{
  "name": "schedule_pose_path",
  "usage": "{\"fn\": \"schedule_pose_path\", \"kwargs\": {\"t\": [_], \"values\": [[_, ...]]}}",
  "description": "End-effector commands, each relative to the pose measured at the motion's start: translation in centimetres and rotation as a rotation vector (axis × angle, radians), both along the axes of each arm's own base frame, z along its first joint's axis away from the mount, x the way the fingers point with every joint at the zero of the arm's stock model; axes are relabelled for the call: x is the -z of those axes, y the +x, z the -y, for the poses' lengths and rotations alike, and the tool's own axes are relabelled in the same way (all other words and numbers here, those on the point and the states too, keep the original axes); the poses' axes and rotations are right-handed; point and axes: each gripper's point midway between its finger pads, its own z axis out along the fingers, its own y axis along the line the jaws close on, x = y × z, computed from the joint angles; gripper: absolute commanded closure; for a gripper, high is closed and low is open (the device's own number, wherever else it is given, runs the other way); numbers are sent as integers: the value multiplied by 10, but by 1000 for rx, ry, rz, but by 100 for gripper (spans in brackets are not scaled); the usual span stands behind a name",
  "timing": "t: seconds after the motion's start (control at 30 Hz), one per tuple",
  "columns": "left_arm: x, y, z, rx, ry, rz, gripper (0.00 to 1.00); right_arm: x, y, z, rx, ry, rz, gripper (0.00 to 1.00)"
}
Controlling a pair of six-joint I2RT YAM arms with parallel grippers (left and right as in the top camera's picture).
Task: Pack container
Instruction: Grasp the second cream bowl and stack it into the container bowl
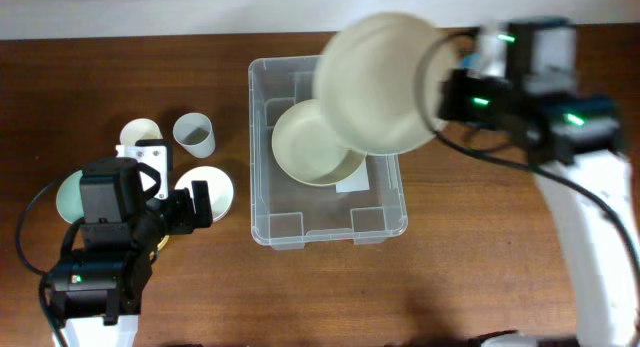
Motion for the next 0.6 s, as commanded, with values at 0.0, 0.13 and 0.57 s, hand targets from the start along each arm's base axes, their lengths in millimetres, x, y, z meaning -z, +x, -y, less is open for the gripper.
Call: {"fn": "schedule_pose_path", "kwargs": {"t": [0.0, 0.13, 0.57], "values": [[-8, 2, -1, -12, -7, 22, 0, 41, 26, -44, -92, -77, -80, 96], [-8, 2, -1, -12, -7, 22, 0, 98, 51, -74, -141, -109, -188, 96], [-8, 2, -1, -12, -7, 19, 0, 104, 68, -65, -137, -149, -190, 49]]}}
